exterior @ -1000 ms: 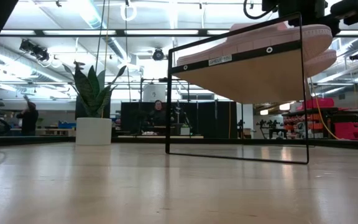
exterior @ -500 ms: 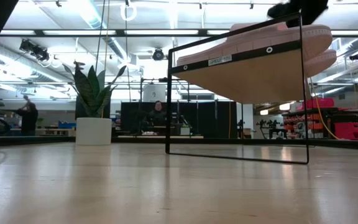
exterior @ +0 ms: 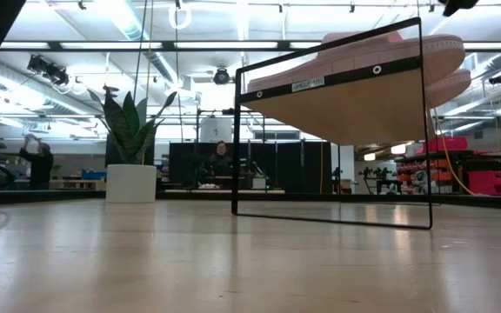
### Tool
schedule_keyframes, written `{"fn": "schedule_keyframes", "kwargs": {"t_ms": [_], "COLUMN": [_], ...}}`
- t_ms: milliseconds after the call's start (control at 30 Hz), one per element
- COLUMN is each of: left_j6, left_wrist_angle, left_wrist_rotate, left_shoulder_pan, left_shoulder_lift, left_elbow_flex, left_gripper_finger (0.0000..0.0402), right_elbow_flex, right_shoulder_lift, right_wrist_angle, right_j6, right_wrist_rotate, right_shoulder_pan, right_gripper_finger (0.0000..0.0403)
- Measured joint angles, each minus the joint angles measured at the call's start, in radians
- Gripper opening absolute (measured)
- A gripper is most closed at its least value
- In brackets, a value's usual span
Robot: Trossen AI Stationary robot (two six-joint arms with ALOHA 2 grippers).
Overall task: Pick and place slides into the shelf
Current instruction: Return to Home Position
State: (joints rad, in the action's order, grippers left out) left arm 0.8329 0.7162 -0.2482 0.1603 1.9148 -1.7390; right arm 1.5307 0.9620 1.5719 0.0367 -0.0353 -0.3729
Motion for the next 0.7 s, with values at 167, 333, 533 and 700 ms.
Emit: {"fn": "schedule_keyframes", "kwargs": {"t_ms": [167,333,533,700], "left_j6": [-0.161,-0.283,-0.35,-0.425], "left_wrist_angle": [-0.083,-0.287,-0.528,-0.733], "left_wrist_rotate": [-0.106,-0.171,-0.134,-0.009], "left_shoulder_pan": [-0.002,-0.008,0.003,0.007], "left_shoulder_lift": [0.0,0.0,0.0,0.001], "left_elbow_flex": [0.0,0.0,0.0,-0.022], "left_gripper_finger": [0.0012,0.0006,0.0004,0.0003], "right_elbow_flex": [0.0,0.0,0.0,0.0], "right_shoulder_lift": [-0.054,-0.1,-0.141,-0.154], "right_wrist_angle": [0.0,-0.001,-0.001,-0.003], "right_j6": [-0.089,-0.119,-0.118,-0.112], "right_wrist_rotate": [0.0,-0.005,-0.005,-0.004], "right_shoulder_pan": [0.0,0.0,0.0,0.0], "right_gripper_finger": [0.0003,0.0003,0.0002,0.0002]}}
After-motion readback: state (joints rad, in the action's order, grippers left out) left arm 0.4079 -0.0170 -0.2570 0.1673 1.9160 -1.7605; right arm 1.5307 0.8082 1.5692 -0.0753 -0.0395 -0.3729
